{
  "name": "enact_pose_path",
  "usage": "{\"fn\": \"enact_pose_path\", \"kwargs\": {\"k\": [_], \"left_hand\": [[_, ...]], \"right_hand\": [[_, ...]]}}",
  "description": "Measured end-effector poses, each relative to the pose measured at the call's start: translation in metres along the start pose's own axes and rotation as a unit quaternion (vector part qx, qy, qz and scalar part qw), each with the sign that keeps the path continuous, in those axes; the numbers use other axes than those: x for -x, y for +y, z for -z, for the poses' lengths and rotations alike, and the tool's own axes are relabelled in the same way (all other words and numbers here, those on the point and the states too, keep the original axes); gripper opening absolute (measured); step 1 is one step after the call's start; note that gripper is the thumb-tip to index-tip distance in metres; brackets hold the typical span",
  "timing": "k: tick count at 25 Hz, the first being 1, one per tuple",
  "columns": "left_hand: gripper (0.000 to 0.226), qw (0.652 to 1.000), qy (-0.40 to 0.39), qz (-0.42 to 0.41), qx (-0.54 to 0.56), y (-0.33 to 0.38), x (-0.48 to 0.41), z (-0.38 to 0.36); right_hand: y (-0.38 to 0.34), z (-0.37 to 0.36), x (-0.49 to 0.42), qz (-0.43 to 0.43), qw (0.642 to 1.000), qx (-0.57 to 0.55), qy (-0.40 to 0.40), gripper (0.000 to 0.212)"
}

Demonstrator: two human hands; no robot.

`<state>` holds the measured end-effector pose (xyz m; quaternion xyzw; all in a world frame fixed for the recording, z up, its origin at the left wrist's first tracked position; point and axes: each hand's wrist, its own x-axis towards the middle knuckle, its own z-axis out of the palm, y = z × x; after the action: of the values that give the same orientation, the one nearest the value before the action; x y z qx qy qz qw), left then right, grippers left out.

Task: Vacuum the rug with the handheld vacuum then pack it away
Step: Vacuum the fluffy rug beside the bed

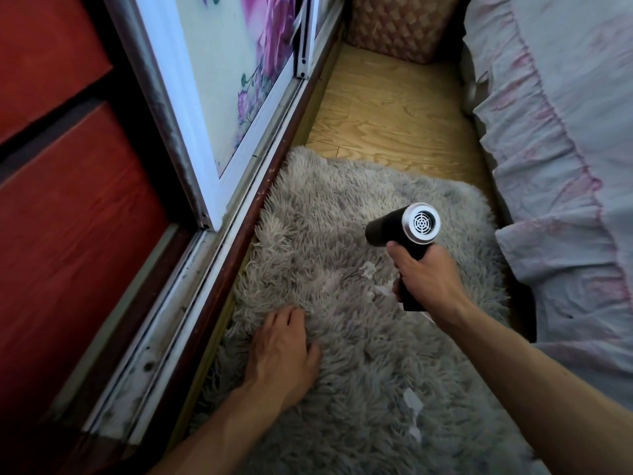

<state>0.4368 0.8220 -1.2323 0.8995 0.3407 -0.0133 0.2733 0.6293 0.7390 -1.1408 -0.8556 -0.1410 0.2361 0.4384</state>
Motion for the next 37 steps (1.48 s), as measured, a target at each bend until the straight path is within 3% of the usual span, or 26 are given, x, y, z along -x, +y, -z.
{"fn": "enact_pose_path", "kwargs": {"k": [10,19,24,27,32,34,37], "left_hand": [[0.046,1.0,0.015,-0.001,0.016,0.008,0.003,0.003],[0.045,1.0,0.013,-0.015,0.005,0.03,0.007,0.002],[0.044,0.999,0.025,-0.029,0.002,0.041,0.012,-0.001],[0.044,0.999,0.033,-0.023,-0.004,0.044,0.014,-0.004],[0.043,0.999,0.035,-0.023,0.004,0.043,0.017,-0.004],[0.043,0.999,0.035,-0.02,0.005,0.043,0.017,-0.004],[0.044,0.999,0.036,-0.022,0.008,0.043,0.016,-0.004]], "right_hand": [[0.007,0.02,0.036,-0.018,0.996,0.04,-0.08,0.034],[0.017,0.055,0.047,-0.024,0.999,0.047,-0.006,0.037],[0.027,0.04,0.061,-0.02,0.995,0.036,-0.09,0.034],[0.032,0.03,0.063,0.003,0.99,0.083,-0.116,0.032],[0.041,0.049,0.059,0.013,0.99,0.14,-0.019,0.038],[0.043,0.063,0.051,-0.003,0.993,0.117,0.026,0.041],[0.04,0.068,0.045,-0.033,0.998,0.053,0.021,0.039]]}}
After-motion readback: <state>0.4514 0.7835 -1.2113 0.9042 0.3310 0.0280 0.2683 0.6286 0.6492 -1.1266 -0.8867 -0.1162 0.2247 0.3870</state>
